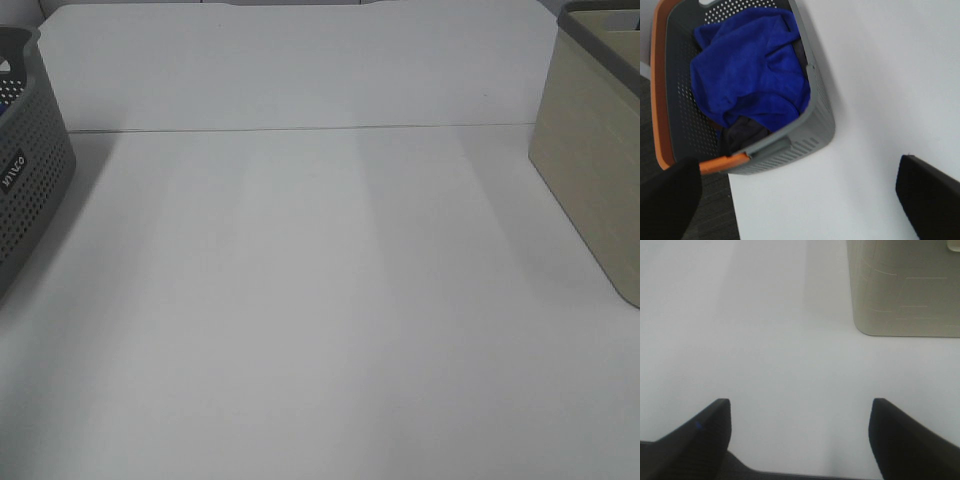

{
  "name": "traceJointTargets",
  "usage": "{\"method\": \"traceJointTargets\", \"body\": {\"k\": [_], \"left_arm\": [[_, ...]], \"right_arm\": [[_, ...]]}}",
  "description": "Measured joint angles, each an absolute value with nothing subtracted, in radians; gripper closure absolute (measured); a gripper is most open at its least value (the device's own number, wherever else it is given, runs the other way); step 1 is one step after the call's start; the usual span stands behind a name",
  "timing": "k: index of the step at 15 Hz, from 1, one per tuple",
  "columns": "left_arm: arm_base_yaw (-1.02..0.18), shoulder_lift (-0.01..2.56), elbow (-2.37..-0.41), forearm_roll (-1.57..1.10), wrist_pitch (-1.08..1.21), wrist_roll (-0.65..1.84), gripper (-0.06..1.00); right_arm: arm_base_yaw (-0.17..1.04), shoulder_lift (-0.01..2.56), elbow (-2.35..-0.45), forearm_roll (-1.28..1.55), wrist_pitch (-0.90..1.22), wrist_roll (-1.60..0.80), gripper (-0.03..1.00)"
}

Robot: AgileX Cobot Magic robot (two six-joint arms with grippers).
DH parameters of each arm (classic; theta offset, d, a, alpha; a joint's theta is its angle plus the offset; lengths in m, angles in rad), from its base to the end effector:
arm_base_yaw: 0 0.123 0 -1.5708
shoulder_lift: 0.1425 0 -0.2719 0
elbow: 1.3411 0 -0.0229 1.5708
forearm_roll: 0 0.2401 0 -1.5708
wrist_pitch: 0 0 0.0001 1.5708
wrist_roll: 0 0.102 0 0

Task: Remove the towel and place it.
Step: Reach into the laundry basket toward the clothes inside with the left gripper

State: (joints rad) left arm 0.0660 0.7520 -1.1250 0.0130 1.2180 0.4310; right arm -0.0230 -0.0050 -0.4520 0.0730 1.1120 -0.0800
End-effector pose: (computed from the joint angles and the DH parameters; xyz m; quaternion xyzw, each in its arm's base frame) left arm 0.1085 0.0084 0.3920 0.1664 0.9033 0.1035 0.3816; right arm 0.0102 0.0064 0.2494 -0.0265 0.8759 0.0117 0.4817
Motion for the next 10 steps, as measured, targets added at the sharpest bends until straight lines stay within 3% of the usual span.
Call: {"method": "traceJointTargets", "body": {"k": [5, 10], "left_arm": [[0.066, 1.263, -1.596, 0.072, 1.217, 0.644, -0.04], [0.124, 1.502, -1.627, 0.262, 1.216, 0.904, -0.04]], "right_arm": [[-0.023, -0.005, -0.452, 0.073, 1.112, -0.08, 0.22], [-0.023, -0.005, -0.452, 0.073, 1.112, -0.08, 0.22]]}}
